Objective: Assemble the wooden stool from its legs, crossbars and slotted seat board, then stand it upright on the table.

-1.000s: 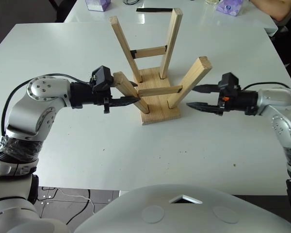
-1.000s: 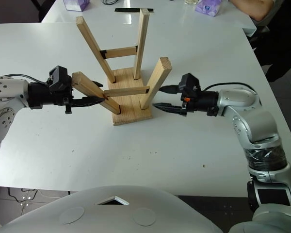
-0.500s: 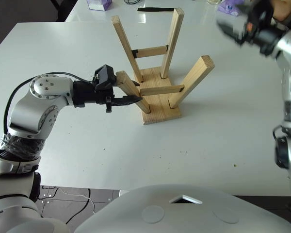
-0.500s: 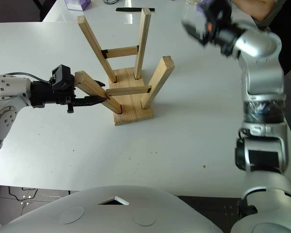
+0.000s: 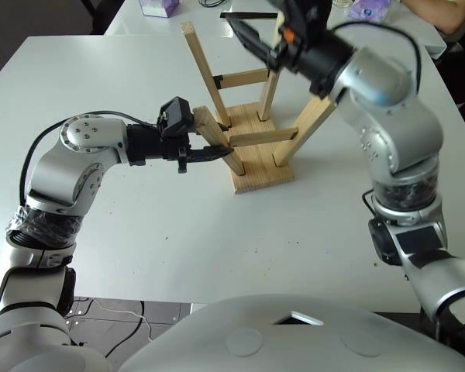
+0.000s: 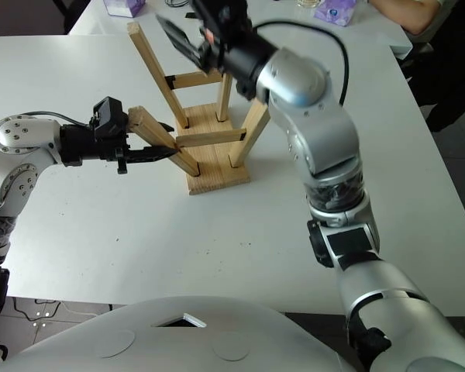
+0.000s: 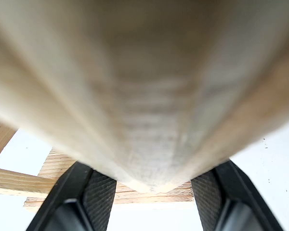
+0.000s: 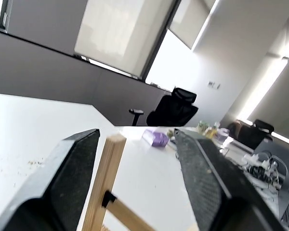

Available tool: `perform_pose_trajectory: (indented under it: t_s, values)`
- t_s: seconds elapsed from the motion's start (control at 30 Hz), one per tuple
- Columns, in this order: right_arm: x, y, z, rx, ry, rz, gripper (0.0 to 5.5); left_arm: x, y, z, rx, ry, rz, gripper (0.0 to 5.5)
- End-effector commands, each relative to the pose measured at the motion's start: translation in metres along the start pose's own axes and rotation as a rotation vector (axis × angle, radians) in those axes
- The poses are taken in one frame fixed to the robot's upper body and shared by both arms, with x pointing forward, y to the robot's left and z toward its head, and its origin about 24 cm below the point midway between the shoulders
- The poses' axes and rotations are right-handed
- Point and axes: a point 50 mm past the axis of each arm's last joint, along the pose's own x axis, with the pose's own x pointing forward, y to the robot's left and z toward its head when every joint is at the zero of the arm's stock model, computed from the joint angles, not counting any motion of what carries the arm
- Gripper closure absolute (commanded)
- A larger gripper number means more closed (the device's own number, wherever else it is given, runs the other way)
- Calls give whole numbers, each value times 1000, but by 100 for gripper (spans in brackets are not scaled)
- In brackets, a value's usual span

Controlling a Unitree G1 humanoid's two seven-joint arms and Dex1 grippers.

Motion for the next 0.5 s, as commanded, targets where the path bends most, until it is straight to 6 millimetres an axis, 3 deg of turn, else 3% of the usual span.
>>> perform_pose_trajectory:
  t_s: [0.03, 0.1, 0.27, 0.37, 0.5]
  values:
    - [-2, 7, -34, 42, 127, -20, 267, 3, -16, -53, -202, 207, 2, 345]
    - [-2, 13, -52, 76, 185, -7, 267, 4, -18, -54, -201, 210, 2, 345]
    - [-17, 58, -101, 146, 380, 197, 267, 5, -17, -55, -205, 222, 19, 345]
    - [-27, 75, -113, 113, 425, 309, 267, 7, -12, -55, -239, 212, 52, 345]
    - [-32, 79, -124, 67, 454, 337, 267, 12, -5, -65, -248, 261, 95, 345]
